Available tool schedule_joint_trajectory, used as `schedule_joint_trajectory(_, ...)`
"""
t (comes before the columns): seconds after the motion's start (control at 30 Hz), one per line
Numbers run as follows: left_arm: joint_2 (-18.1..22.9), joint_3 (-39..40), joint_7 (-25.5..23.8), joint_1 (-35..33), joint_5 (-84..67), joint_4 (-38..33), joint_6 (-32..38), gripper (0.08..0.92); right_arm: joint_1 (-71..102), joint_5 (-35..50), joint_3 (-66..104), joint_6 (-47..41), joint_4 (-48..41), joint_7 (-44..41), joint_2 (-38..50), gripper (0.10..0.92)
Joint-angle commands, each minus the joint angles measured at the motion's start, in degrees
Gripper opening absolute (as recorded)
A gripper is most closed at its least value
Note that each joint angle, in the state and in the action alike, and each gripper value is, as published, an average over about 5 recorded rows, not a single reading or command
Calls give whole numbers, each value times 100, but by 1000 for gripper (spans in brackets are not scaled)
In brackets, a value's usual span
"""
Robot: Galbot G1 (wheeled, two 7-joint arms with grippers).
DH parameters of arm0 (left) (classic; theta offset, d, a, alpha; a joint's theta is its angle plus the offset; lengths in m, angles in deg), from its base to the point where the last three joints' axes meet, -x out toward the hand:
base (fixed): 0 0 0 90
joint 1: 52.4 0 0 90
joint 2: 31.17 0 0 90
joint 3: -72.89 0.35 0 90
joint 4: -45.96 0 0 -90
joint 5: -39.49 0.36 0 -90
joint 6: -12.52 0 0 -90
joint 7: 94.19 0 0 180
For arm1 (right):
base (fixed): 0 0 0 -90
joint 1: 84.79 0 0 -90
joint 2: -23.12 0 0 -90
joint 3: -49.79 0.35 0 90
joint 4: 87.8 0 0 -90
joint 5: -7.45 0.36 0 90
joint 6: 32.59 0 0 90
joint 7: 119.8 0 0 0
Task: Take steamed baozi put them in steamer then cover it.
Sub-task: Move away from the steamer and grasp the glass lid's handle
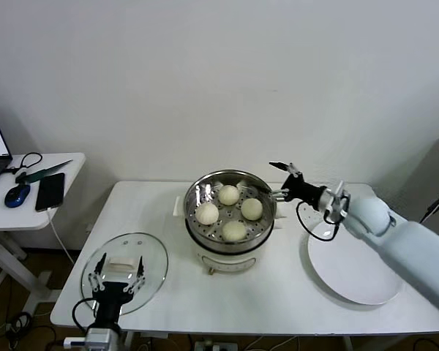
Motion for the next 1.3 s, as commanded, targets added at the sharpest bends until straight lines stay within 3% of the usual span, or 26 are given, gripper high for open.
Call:
schedule_joint_trajectory(0.03, -100, -294, -272, 21, 2706, -141, -119, 823, 4362, -477, 4536, -111, 685, 484, -813, 823)
schedule_joint_trajectory(0.23, -371, -473, -545, -3, 6303, -12, -95, 823, 5046, -568, 5125, -192, 812, 279, -1444, 823)
schedule_joint_trajectory(0.4, -534, -341, -585, -63, 7584, 294, -183, 823, 5290, -731, 5254, -156, 782, 149, -1673, 823)
schedule_joint_trajectory(0.77, -460, -327, -43, 758, 8051, 1429, -160, 823, 5308, -995, 5262, -27, 532, 14, -1872, 823)
schedule_joint_trajectory(1.3, -381, -266, 353, 1491, 7944, 2393, -100, 823, 4891, -1315, 5149, 27, 289, 74, -1893, 823)
